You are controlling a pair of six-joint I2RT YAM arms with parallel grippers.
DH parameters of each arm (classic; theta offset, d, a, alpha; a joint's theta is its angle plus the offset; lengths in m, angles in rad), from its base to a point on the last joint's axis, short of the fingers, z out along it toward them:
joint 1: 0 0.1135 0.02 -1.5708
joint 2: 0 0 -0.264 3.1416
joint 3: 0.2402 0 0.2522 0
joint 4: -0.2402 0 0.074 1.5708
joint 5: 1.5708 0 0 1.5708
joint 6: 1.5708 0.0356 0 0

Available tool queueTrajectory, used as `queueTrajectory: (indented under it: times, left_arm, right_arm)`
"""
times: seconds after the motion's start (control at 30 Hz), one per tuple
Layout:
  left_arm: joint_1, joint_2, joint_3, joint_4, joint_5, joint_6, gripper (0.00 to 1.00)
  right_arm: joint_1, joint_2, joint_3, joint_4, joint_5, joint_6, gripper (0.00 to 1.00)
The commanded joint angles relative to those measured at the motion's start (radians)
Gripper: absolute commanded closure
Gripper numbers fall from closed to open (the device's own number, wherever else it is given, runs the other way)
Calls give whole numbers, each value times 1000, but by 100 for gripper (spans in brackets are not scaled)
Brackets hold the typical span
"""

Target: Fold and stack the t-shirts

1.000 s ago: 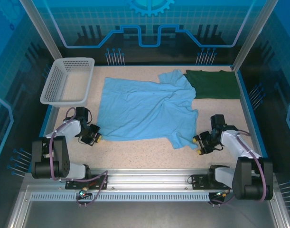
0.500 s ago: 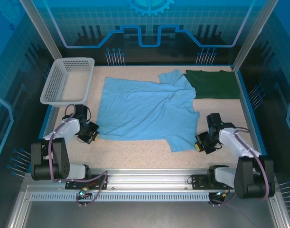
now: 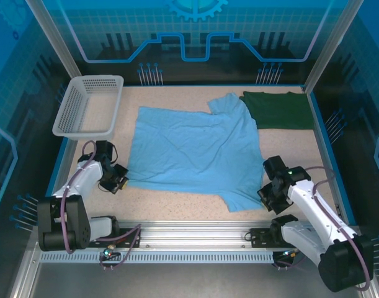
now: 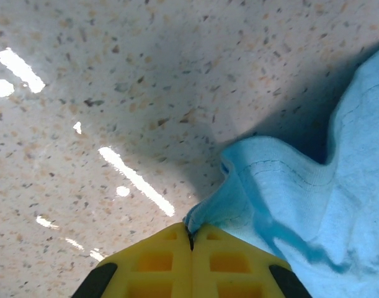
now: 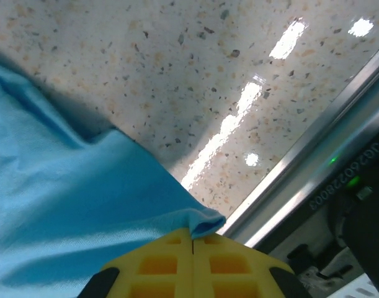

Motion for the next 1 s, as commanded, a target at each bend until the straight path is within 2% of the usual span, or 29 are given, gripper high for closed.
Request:
queueTrajectory:
  times: [0.0,0.17,0.33,0.57,0.77,0.8,0.83,0.87,0.9,0.97]
  left_arm:
    - [12,-10,47,-56,7,37,100]
    - [12,97,218,-53,23,53,100]
    - [9,293,454,-74,48,71,100]
    - [-10,590,751,-148,66,121,100]
    - [-29,768,971,-210,58,139,100]
    - [-33,790,1005,-221,57,138,93]
    - [-37,808,1035,-234,56,137,81]
    - [-40,820,1057,-245,52,137,70]
    - [-42,826,1075,-249,43,134,64]
    - [-44,820,1096,-250,26,134,53]
  right_arm:
    - [32,47,108,-51,101,8,100]
    - [45,249,353,-32,211,-103,100]
    - [29,489,579,18,264,-204,100]
    - [-33,870,914,22,253,-316,100]
    - [-34,1146,1241,-63,238,-385,100]
    - [-35,1180,1281,-83,246,-388,100]
    - [-39,1210,1309,-101,249,-389,97]
    - [-44,1229,1326,-109,246,-393,86]
    - [-52,1247,1341,-115,243,-399,77]
    - [-74,1258,1348,-105,224,-414,69]
